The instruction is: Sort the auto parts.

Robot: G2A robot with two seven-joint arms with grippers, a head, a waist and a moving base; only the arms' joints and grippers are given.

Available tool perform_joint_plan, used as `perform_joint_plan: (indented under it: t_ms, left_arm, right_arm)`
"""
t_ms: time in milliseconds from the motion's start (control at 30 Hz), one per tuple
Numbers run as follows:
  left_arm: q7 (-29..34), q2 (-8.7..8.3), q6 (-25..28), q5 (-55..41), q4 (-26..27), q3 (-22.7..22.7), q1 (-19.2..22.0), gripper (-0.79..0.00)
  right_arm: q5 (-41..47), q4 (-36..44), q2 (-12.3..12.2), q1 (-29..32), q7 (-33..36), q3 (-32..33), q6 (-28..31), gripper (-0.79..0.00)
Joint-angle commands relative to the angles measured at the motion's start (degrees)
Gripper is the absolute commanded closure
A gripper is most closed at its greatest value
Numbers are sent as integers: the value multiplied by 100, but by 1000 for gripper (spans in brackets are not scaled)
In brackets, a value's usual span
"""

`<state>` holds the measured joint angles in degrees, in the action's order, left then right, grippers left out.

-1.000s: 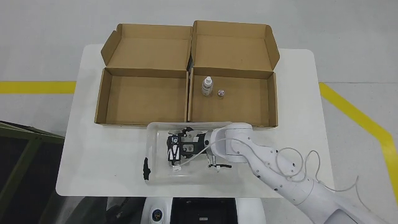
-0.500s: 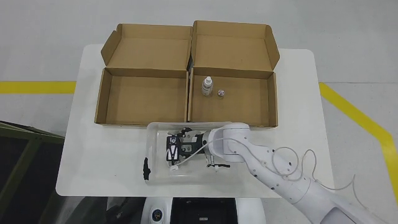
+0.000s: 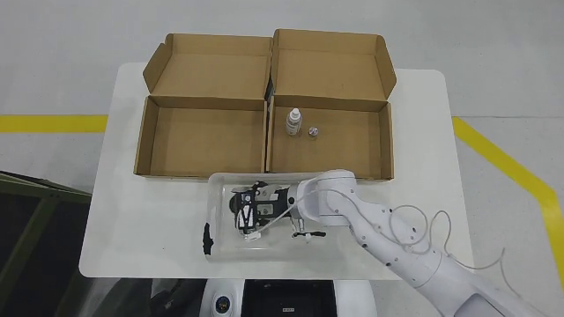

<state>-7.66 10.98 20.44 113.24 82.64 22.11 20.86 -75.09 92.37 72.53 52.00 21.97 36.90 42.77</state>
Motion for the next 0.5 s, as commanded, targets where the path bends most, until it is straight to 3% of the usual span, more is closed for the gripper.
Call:
perform_joint_plan:
  t_ms: [0,467]
  left_arm:
    - [0,0,0,0,0,0,0,-785]
    - [0,0,0,0,0,0,0,-785]
  right_arm:
    - [29,114,-20,39,-19,64,56,0]
    - [200,843,-212,362,-287,719,426,0]
